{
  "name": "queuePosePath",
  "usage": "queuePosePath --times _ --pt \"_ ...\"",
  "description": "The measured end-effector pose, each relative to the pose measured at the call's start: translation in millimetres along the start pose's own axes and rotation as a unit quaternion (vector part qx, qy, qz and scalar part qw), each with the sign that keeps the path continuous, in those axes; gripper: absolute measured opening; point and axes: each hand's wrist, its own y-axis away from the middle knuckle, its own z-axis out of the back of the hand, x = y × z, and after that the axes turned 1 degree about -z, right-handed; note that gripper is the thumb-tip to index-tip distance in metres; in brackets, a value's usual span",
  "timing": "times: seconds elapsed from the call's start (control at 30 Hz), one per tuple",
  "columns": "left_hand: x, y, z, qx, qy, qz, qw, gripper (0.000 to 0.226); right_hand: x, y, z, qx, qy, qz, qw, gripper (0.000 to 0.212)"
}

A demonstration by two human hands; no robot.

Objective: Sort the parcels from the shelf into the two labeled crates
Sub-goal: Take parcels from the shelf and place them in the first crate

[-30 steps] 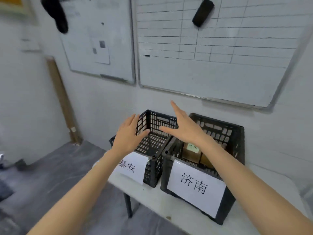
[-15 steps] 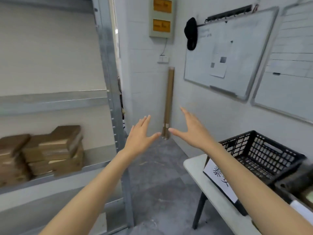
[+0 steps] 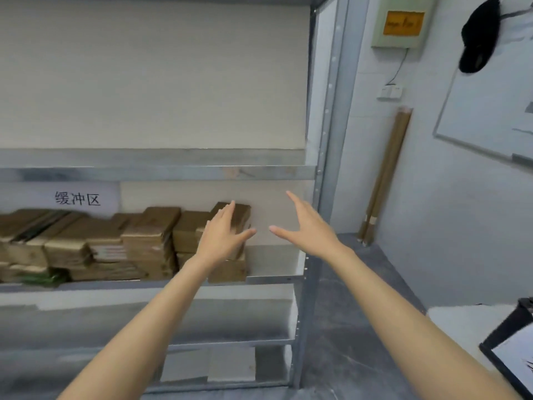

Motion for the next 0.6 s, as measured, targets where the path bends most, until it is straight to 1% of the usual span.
queuePosePath --times 0.13,0.23,0.33,0.4,0.5,0.6 --pt "53 -28 21 -0.001 0.0 0.026 1.0 0.095 20 -54 -47 0.04 -0.052 0.006 0.998 0.097" --pt "88 -46 26 -0.001 -0.019 0.047 0.999 0.1 26 -89 -82 0.059 -0.073 0.002 0.996 0.099" --pt "116 -60 22 0.025 -0.013 0.068 0.997 0.103 20 -114 -116 0.087 -0.079 -0.014 0.993 0.102" --pt "129 -68 17 0.043 -0.015 0.067 0.997 0.104 13 -125 -136 0.107 -0.073 -0.033 0.991 0.105" --pt "144 -78 9 0.068 -0.034 0.065 0.995 0.11 0 -136 -161 0.133 -0.066 -0.062 0.987 0.113" --pt "159 -88 2 0.101 -0.043 0.071 0.991 0.117 -9 -143 -179 0.15 -0.09 -0.078 0.982 0.122"
